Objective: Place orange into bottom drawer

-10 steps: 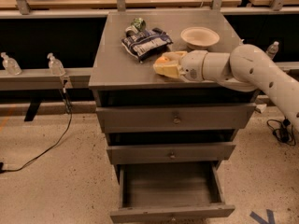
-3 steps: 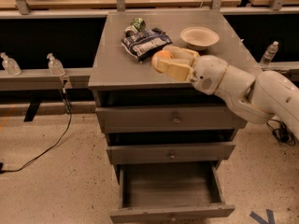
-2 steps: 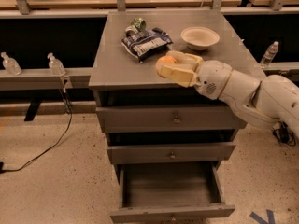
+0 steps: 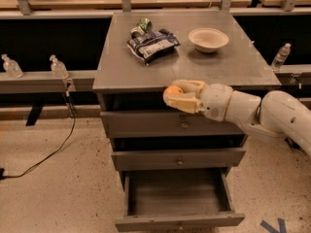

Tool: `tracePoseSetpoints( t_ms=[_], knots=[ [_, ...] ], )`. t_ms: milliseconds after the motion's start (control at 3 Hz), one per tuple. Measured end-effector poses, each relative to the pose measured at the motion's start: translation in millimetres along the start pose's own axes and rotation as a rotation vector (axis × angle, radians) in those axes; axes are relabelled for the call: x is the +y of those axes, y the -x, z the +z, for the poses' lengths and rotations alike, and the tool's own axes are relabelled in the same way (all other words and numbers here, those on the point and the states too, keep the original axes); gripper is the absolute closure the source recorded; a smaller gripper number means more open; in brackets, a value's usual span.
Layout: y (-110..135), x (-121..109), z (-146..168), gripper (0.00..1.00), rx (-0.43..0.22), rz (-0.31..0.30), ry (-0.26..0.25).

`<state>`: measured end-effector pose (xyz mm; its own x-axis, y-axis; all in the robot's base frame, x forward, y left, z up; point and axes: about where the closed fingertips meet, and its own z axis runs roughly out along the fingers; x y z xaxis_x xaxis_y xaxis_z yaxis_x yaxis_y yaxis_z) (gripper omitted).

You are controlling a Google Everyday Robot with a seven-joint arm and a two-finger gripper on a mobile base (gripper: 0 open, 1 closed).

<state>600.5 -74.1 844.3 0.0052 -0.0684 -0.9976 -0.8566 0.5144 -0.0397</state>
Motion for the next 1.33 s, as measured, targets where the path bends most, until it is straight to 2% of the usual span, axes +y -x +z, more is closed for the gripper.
tracePoseSetpoints(
  t_ms=[333, 667, 1000, 1333],
  knots=[
    [-109, -3, -21, 1.00, 0.220, -0.086, -0.007],
    [-172, -9, -44, 1.00, 0.374, -0.114, -0.031],
    [-255, 3, -85, 1.00, 0.572, -0.123, 0.017],
    [-302, 16, -127, 1.00, 0.664, -0.080, 0.016]
  ],
)
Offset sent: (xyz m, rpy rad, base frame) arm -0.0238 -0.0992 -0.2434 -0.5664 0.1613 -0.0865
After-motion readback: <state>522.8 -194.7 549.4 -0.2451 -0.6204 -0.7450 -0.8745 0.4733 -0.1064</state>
